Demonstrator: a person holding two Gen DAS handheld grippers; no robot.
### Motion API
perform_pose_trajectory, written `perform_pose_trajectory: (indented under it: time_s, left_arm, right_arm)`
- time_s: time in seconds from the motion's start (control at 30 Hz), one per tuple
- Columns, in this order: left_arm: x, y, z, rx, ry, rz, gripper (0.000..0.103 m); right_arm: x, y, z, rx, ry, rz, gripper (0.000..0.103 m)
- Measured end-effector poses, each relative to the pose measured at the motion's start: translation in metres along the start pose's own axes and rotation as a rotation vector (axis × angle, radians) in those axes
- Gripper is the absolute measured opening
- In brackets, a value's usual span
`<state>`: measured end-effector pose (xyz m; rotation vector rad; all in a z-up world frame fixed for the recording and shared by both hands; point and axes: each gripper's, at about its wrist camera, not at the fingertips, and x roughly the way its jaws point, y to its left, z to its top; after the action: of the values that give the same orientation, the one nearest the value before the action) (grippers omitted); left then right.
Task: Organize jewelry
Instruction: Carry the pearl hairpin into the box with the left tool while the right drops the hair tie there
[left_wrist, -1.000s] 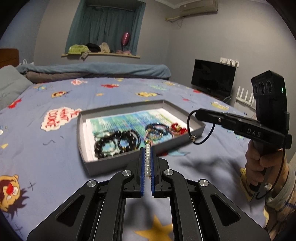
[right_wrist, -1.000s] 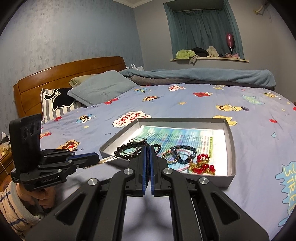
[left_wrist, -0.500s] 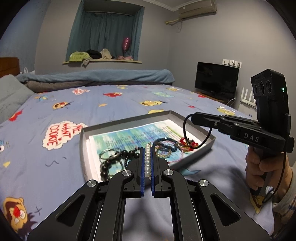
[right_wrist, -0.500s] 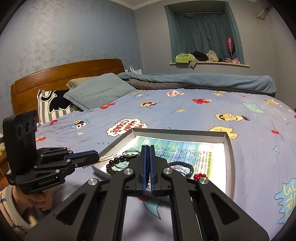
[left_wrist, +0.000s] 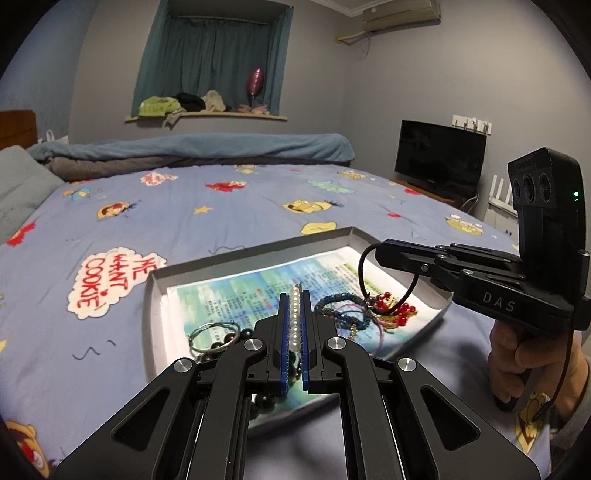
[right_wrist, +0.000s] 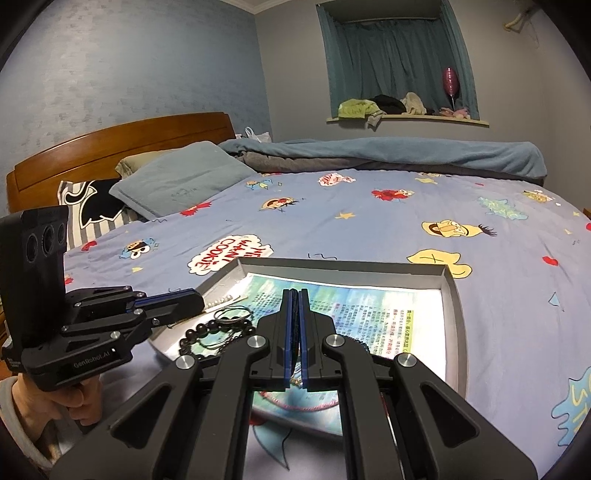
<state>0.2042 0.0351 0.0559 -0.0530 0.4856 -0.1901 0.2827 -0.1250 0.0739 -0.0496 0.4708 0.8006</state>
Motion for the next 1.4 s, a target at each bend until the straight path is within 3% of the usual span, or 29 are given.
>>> perform_pose_trajectory:
  time_s: [0.27, 0.57, 0.97, 1.1, 1.2, 1.4]
  left_arm:
    - [0.029, 0.0, 0.001, -0.006, 0.05, -0.012, 0.006]
    - [0.048, 0.001, -0.006, -0.015, 0.122, -0.006, 0.006]
    - [0.066, 0.005, -0.015, -0.029, 0.196, 0.004, 0.006]
    - [0.066, 0.004, -0.015, -0.025, 0.196, 0.009, 0.017]
    - [0.064, 0.002, -0.015, -0.015, 0.192, 0.017, 0.03]
    - [0.055, -0.001, -0.013, 0.003, 0.153, 0.04, 0.066]
  right_arm:
    - [0.016, -0.009, -0.004, 0.027, 0.04, -0.013, 0.003]
    - [0.039, -0.014, -0.013, 0.042, 0.141, -0.063, 0.003]
    - [0.048, -0.021, -0.018, 0.061, 0.181, -0.074, 0.003]
    - [0.049, -0.021, -0.018, 0.06, 0.185, -0.078, 0.01]
    - [0.046, -0.018, -0.017, 0.048, 0.172, -0.087, 0.039]
    - [0.033, -0.014, -0.016, 0.029, 0.125, -0.104, 0.043]
